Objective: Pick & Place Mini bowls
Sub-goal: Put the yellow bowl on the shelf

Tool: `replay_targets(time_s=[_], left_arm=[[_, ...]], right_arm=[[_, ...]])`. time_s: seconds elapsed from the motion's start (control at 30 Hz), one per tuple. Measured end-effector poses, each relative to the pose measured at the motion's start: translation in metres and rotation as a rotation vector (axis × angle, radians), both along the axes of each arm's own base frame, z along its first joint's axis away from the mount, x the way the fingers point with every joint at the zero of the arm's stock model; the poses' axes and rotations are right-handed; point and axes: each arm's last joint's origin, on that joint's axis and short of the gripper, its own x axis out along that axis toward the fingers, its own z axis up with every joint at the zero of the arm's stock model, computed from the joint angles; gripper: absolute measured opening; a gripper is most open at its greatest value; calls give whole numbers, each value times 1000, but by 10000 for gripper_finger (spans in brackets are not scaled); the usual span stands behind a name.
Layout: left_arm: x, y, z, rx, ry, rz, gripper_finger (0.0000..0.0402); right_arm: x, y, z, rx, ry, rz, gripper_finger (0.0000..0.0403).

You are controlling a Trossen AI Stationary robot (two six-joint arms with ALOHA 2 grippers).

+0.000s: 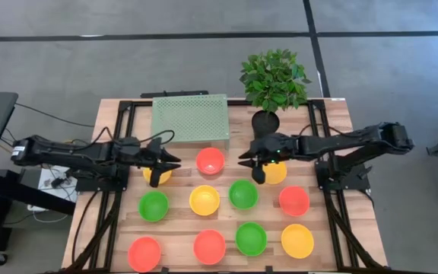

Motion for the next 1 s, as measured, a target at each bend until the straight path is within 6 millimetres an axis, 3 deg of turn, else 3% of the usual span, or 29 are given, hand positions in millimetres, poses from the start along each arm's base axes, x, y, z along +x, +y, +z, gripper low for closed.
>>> replay_targets(time_s=[0.17,0.67,0.83,1.0], left_arm=[[10,0,-6,-5,24,2,103],[27,-1,-14,-56,20,17,103],[30,-7,-6,-26,-27,-27,103],[35,-14,19,19,-111,-57,103]], right_arm=[[5,-7,12,47,-44,-57,102],[5,-8,13,41,-42,-53,102],[5,-11,13,40,-46,-66,102],[5,-11,13,40,-46,-64,102]])
